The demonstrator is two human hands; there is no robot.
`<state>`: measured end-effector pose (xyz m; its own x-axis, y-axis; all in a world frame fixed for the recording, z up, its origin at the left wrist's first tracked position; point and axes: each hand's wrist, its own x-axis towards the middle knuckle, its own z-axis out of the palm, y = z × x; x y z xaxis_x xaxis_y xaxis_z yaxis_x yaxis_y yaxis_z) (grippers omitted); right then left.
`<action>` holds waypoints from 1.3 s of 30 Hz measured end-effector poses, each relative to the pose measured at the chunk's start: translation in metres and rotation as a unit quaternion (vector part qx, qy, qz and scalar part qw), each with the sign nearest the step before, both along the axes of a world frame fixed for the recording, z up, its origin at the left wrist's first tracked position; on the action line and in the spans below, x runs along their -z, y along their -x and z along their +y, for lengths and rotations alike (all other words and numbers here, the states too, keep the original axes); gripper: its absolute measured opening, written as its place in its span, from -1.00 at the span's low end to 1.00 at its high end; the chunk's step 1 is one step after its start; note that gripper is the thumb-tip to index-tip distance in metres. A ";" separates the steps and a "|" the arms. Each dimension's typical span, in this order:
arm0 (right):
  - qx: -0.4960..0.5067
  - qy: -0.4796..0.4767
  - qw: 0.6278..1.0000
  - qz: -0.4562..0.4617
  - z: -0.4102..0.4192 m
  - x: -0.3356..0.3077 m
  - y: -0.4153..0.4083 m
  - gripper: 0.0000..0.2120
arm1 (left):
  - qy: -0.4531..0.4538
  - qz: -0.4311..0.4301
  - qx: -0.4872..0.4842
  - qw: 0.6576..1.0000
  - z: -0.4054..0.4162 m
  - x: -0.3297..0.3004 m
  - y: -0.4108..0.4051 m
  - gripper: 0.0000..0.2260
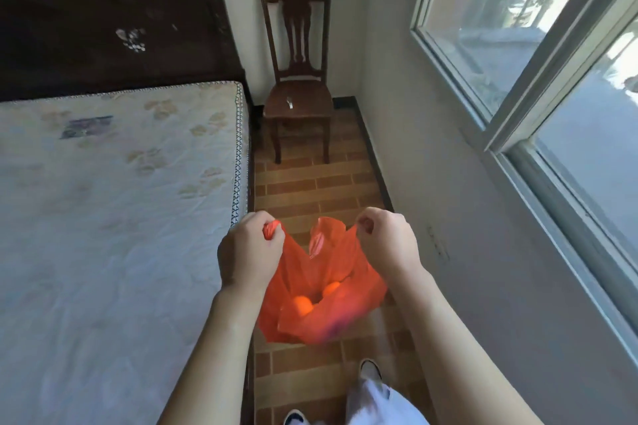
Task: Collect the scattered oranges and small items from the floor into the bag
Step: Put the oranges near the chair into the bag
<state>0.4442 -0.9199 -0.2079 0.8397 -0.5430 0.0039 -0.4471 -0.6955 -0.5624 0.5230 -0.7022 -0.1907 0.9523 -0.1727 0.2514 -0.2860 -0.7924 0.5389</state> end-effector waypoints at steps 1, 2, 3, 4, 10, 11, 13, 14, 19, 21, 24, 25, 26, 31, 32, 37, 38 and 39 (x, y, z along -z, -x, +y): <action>-0.006 0.002 1.000 0.002 -0.004 -0.005 -0.001 -0.85 | 0.003 0.000 -0.001 1.000 -0.002 -0.005 0.000 -0.85; -0.012 0.004 1.000 0.004 -0.008 -0.010 -0.002 -0.85 | 0.005 0.004 -0.001 1.000 -0.005 -0.009 0.000 -0.85; -0.020 0.006 1.000 0.003 -0.012 -0.014 -0.003 -0.85 | 0.005 0.009 -0.002 1.000 -0.009 -0.012 -0.001 -0.85; -0.030 0.004 1.000 0.001 -0.017 -0.018 -0.005 -0.85 | 0.005 0.014 -0.003 1.000 -0.013 -0.014 -0.001 -0.85; -0.064 -0.030 0.997 -0.012 -0.054 -0.037 -0.019 -0.82 | 0.012 0.048 -0.011 0.999 -0.053 -0.031 -0.006 -0.88; -0.069 -0.034 0.997 -0.017 -0.061 -0.039 -0.023 -0.82 | 0.011 0.046 -0.013 0.999 -0.059 -0.034 -0.009 -0.88; -0.079 -0.043 0.996 -0.024 -0.074 -0.044 -0.032 -0.80 | 0.012 0.045 -0.023 0.999 -0.069 -0.040 -0.014 -0.87; -0.081 -0.046 0.995 -0.031 -0.081 -0.047 -0.036 -0.80 | 0.011 0.044 -0.025 0.999 -0.074 -0.044 -0.016 -0.87; -0.088 -0.055 0.993 -0.050 -0.105 -0.057 -0.062 -0.73 | 0.018 0.032 -0.036 0.999 -0.094 -0.066 -0.033 -0.89; -0.091 -0.057 0.992 -0.060 -0.110 -0.059 -0.072 -0.73 | 0.018 0.024 -0.043 0.999 -0.096 -0.070 -0.041 -0.89; -0.092 -0.052 0.991 -0.080 -0.115 -0.062 -0.089 -0.75 | 0.022 0.014 -0.044 0.999 -0.098 -0.074 -0.055 -0.88; -0.089 -0.052 0.991 -0.086 -0.116 -0.062 -0.095 -0.76 | 0.025 0.014 -0.043 0.999 -0.099 -0.074 -0.062 -0.87; -0.087 -0.052 0.991 -0.090 -0.117 -0.061 -0.102 -0.76 | 0.027 0.015 -0.041 0.999 -0.099 -0.073 -0.069 -0.86; -0.072 -0.051 0.993 -0.080 -0.122 -0.055 -0.138 -0.76 | 0.047 0.029 -0.038 0.998 -0.104 -0.067 -0.114 -0.81; -0.070 -0.050 0.993 -0.078 -0.123 -0.054 -0.149 -0.76 | 0.048 0.032 -0.036 0.998 -0.105 -0.065 -0.127 -0.81; -0.059 -0.044 0.996 -0.055 -0.120 -0.052 -0.216 -0.77 | 0.059 0.043 -0.008 0.997 -0.109 -0.058 -0.203 -0.84; -0.057 -0.042 0.996 -0.050 -0.118 -0.052 -0.231 -0.77 | 0.060 0.046 -0.005 0.997 -0.108 -0.057 -0.219 -0.85; -0.056 -0.040 0.997 -0.044 -0.115 -0.053 -0.245 -0.77 | 0.060 0.049 -0.004 0.997 -0.106 -0.057 -0.235 -0.86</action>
<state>0.6893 -1.0350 -0.1549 0.8931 -0.4480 0.0416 -0.3156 -0.6898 -0.6516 0.7583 -0.8084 -0.1339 0.9746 -0.1398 0.1752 -0.2214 -0.7224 0.6551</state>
